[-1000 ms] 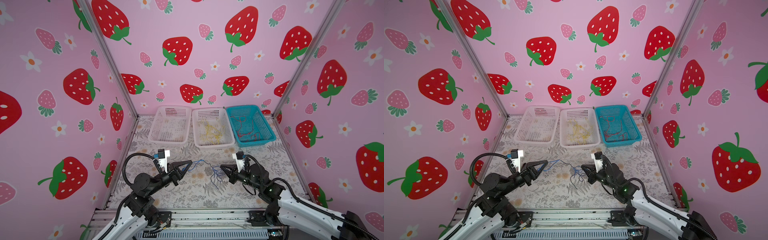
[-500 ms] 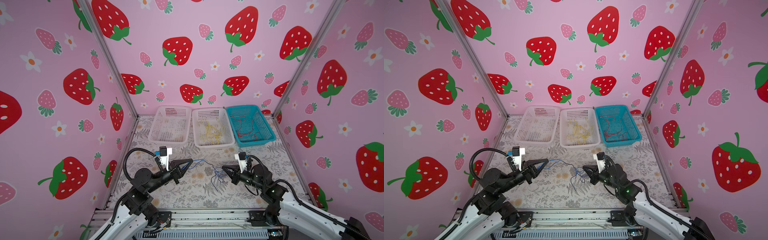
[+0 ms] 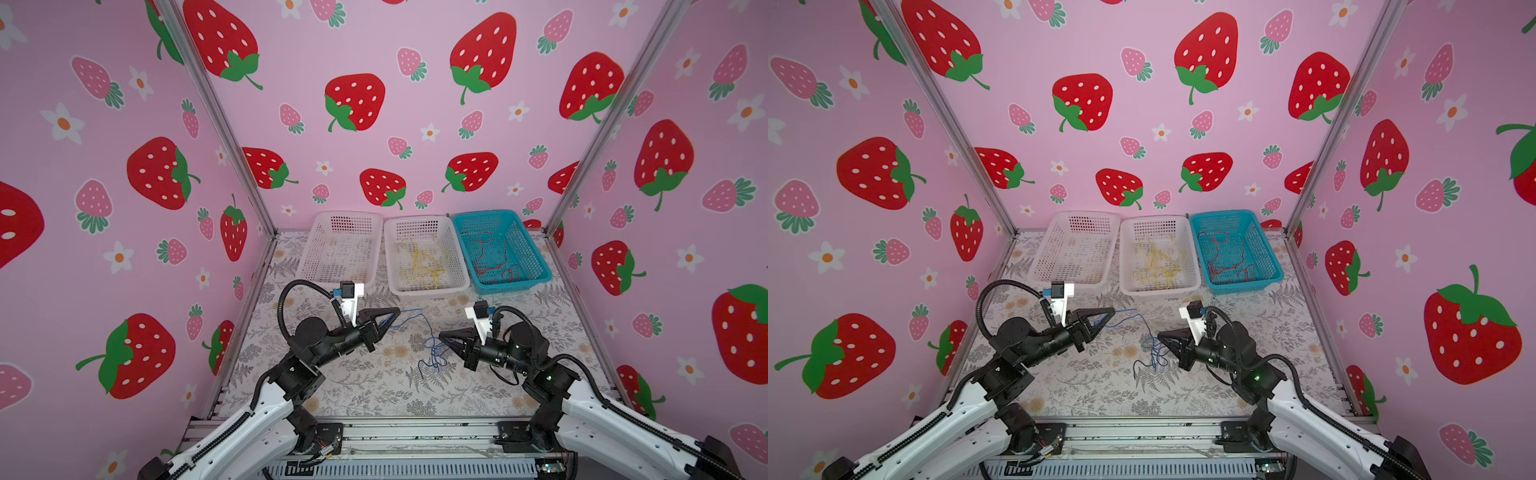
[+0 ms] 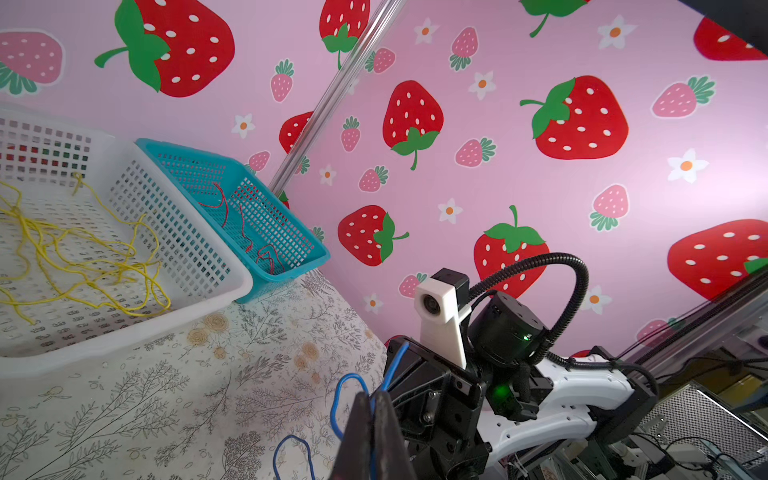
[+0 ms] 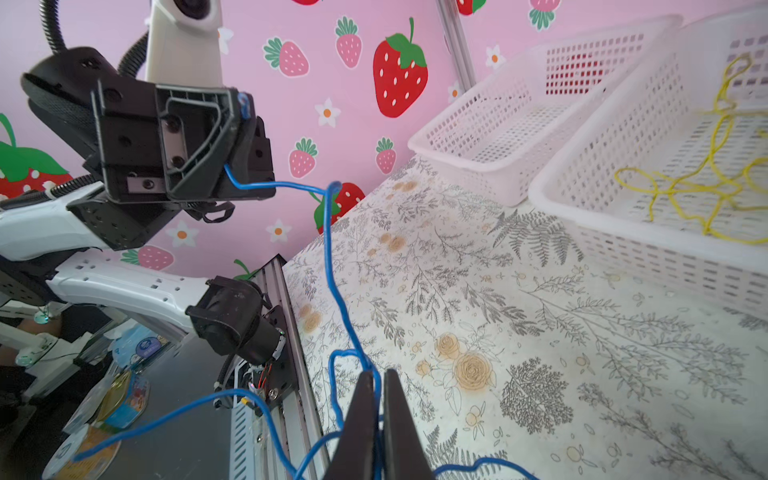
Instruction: Untangle the cables
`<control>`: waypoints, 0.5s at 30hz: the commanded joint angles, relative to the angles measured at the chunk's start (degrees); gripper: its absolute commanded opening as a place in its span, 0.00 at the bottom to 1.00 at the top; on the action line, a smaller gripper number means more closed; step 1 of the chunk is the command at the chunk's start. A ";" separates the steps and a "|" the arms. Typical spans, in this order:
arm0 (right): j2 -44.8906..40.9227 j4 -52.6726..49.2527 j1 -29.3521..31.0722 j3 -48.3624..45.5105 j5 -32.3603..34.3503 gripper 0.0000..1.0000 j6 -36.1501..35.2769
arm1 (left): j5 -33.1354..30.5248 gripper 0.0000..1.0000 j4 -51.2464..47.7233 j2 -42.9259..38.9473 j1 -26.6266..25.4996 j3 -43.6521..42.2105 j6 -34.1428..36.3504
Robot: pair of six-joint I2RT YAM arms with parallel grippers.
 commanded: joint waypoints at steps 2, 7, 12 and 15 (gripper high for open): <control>1.79 1.93 0.22 1.49 1.93 0.00 -0.04 | 2.27 0.00 7.61 0.91 0.10 1.72 -2.84; 4.30 4.72 0.25 2.61 4.83 0.00 0.16 | 4.34 0.00 9.33 1.38 -0.12 1.01 -4.89; 3.77 3.33 -0.18 5.63 11.55 0.00 -2.38 | 5.30 0.00 2.69 -2.26 -0.13 0.50 -2.60; 2.99 1.02 -0.59 6.88 16.09 0.00 -3.99 | 4.52 0.00 -2.93 -6.71 -0.12 -0.35 -0.40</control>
